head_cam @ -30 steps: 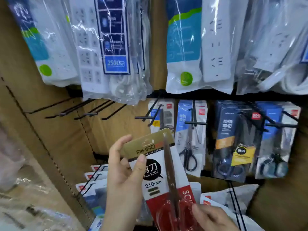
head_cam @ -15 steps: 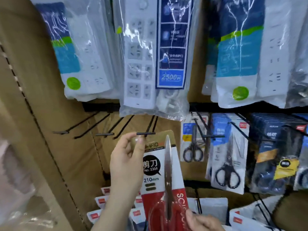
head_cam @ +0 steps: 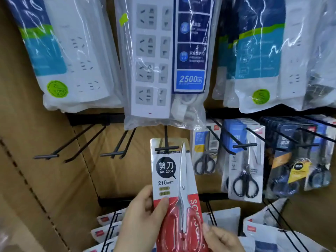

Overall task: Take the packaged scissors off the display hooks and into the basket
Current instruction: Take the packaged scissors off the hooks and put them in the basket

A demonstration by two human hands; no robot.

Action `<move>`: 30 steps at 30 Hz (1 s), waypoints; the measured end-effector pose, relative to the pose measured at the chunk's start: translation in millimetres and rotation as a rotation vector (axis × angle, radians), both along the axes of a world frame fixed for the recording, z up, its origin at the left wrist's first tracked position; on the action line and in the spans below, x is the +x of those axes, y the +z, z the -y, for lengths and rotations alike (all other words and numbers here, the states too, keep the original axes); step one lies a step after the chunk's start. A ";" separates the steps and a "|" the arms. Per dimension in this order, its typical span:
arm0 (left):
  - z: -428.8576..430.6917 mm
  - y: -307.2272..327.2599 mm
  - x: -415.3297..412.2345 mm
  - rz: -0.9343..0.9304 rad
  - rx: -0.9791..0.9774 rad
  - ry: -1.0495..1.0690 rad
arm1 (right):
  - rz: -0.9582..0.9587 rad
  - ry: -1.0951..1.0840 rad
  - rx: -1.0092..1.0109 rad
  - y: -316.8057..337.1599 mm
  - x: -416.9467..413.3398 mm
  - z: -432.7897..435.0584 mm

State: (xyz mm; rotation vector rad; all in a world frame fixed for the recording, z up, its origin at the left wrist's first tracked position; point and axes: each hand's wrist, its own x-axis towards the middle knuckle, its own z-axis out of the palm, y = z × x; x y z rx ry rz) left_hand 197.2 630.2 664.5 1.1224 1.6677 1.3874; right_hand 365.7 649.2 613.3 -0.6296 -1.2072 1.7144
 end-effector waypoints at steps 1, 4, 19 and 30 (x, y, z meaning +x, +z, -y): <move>1.0 -1.3 -1.7 -0.021 -0.010 0.019 | 0.088 -0.039 -0.045 -11.1 2.8 2.2; -8.8 -2.8 -9.6 -0.084 -0.020 0.091 | 0.166 -0.087 -0.086 -11.4 -7.2 -4.0; -72.8 -24.5 -27.5 -0.107 -0.002 0.138 | 0.278 -0.290 -0.167 -9.5 -47.1 -87.6; -41.3 -73.0 -27.4 -0.185 -0.142 0.240 | 0.796 -0.011 0.062 -36.6 -31.0 -102.2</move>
